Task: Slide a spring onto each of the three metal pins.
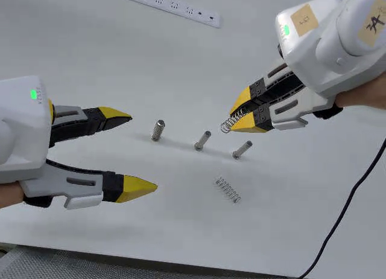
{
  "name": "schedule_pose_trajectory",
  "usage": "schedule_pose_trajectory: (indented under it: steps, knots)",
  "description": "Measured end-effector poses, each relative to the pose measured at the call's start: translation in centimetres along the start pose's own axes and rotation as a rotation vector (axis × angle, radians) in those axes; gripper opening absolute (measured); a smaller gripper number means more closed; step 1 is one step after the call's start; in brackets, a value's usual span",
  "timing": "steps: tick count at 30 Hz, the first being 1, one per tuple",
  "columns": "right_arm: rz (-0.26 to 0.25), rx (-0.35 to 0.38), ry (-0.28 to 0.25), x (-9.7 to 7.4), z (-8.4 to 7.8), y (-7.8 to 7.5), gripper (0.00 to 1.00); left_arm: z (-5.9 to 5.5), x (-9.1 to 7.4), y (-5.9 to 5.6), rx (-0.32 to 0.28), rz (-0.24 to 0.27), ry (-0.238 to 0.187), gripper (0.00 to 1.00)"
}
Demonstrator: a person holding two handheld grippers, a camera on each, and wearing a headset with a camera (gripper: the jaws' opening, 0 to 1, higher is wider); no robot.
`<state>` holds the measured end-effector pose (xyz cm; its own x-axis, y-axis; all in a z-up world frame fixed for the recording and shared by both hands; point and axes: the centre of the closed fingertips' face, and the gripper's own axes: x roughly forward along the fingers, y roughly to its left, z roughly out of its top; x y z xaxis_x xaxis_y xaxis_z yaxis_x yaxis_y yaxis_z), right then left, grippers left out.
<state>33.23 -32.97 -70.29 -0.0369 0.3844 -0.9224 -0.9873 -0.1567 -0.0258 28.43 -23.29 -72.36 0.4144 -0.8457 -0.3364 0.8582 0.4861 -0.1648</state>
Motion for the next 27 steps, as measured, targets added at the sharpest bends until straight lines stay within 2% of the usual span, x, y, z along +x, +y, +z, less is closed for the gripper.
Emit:
schedule_pose_trajectory:
  steps: [3,14,22,27]
  knots:
    - [-0.006,0.006,0.009,0.5,-0.4,-0.5,0.07,0.0,0.0,0.2,0.002,0.003,-0.005,0.75]
    - [-0.002,0.027,0.028,2.6,-1.4,-1.9,0.07,-0.6,-0.1,0.8,0.004,0.006,-0.005,0.85]
    - [0.012,0.028,0.048,4.1,-1.9,-2.2,0.07,-0.9,-0.2,1.1,-0.006,0.009,-0.013,0.92]
    - [0.021,0.033,0.057,4.9,-2.2,-2.3,0.07,-1.3,-0.2,1.0,-0.007,0.005,0.002,0.93]
